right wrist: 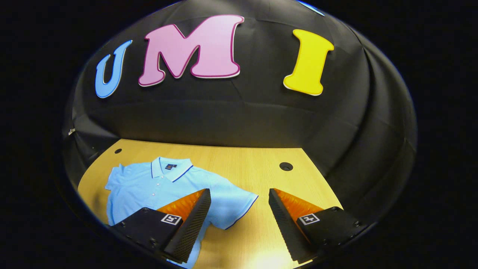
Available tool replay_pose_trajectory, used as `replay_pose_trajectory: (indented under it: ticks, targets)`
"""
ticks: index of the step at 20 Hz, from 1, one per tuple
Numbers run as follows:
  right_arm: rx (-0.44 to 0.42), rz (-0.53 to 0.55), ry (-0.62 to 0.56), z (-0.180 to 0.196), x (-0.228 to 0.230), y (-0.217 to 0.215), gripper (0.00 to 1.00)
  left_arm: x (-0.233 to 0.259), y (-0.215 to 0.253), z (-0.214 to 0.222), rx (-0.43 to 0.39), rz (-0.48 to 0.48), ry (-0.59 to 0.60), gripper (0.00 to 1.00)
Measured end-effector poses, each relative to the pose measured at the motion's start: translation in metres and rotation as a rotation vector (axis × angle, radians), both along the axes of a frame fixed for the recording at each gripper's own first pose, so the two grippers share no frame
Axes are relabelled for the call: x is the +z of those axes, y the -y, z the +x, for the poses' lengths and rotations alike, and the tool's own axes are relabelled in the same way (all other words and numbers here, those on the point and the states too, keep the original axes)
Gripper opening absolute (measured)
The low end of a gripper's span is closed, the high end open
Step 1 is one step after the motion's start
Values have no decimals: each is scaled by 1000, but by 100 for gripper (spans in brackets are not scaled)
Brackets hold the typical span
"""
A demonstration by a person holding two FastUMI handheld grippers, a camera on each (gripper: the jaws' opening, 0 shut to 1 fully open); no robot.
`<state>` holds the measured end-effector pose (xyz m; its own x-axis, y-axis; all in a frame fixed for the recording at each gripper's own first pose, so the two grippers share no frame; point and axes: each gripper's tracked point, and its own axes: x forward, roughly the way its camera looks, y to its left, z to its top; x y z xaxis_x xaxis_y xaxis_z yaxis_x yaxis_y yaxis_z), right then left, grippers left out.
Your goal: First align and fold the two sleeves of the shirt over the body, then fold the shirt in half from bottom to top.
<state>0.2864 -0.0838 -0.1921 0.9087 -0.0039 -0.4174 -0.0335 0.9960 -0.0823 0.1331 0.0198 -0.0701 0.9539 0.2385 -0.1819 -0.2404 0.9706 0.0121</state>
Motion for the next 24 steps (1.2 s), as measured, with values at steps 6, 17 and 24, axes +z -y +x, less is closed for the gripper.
replay_pose_trajectory:
  ticks: [6,17,24]
  targets:
    - [-14,-9,-138,38,-55,26,97,-29,7,14,-16,-25,-74,98]
    - [-35,113,-333,77,-136,31,97,-49,9,31,-4,7,-138,98]
    - [-52,80,-358,85,-148,33,95,-71,1,27,34,-57,-187,98]
